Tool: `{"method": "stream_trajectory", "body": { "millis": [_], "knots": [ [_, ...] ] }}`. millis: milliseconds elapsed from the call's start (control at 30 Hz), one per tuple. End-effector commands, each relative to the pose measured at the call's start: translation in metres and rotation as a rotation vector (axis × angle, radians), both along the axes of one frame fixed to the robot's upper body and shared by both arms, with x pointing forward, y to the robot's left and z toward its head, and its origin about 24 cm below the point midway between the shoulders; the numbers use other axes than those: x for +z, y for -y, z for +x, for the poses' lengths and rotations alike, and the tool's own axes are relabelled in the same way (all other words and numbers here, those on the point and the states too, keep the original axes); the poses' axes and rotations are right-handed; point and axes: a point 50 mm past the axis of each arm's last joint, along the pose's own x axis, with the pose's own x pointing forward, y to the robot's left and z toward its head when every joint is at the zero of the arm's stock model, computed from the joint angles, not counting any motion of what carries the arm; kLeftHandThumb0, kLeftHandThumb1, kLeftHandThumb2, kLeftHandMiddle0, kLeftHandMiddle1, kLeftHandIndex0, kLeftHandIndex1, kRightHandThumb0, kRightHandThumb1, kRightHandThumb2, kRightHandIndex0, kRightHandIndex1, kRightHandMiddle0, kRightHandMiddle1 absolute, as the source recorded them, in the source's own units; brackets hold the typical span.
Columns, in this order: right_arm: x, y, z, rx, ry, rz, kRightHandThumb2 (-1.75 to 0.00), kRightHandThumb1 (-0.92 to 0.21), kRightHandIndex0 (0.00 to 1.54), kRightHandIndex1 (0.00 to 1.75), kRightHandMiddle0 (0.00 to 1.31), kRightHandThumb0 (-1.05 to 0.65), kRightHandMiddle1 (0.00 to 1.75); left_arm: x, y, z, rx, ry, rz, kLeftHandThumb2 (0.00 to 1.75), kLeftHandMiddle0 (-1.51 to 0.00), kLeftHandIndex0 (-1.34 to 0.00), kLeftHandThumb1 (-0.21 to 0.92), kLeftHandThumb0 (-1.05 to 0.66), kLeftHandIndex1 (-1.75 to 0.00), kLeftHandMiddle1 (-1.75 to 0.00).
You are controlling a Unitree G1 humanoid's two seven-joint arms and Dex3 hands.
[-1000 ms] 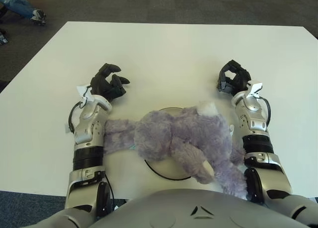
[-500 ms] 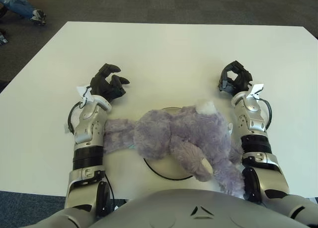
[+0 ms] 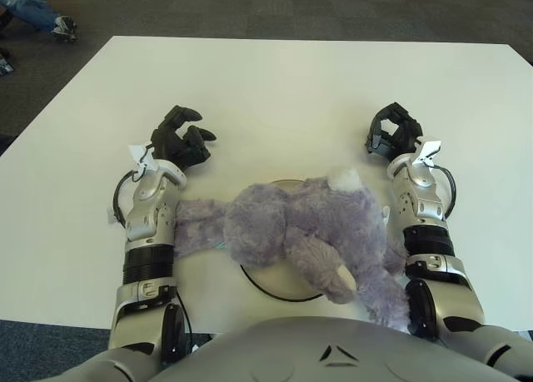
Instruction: Put the doll into the plate.
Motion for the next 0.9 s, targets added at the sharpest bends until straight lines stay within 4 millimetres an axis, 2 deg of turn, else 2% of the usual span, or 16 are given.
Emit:
{"method": "stream_trajectory", "body": {
  "millis": [0, 133, 433, 867],
  "knots": [
    [0.004, 0.0, 0.004, -0.007, 0.012, 0.008, -1.33, -0.31, 1.26, 1.75, 0.62, -0.49, 1.75, 0.0, -0.001, 0.001, 0.036, 0.01, 0.0, 1.54, -0.64, -0.63, 0.12, -0.01, -1.75, -1.75],
    [0.004, 0.001, 0.004, -0.01, 0.007, 0.008, -1.33, -0.31, 1.26, 1.75, 0.62, -0.49, 1.75, -0.001, 0.0, 0.001, 0.08, 0.027, 0.018, 1.53, -0.63, -0.62, 0.14, -0.01, -1.75, -1.75],
    [0.003, 0.002, 0.003, -0.02, 0.003, 0.012, -1.33, -0.31, 1.26, 1.75, 0.62, -0.49, 1.75, 0.0, 0.005, 0.001, 0.177, 0.113, 0.176, 1.51, -0.62, -0.61, 0.15, -0.01, -1.75, -1.75],
    [0.004, 0.004, 0.0, -0.042, 0.007, 0.017, -1.34, -0.3, 1.27, 1.75, 0.63, -0.49, 1.75, -0.008, 0.013, 0.002, 0.209, 0.126, 0.263, 1.44, -0.57, -0.56, 0.22, -0.01, -1.75, -1.75]
  ]
}}
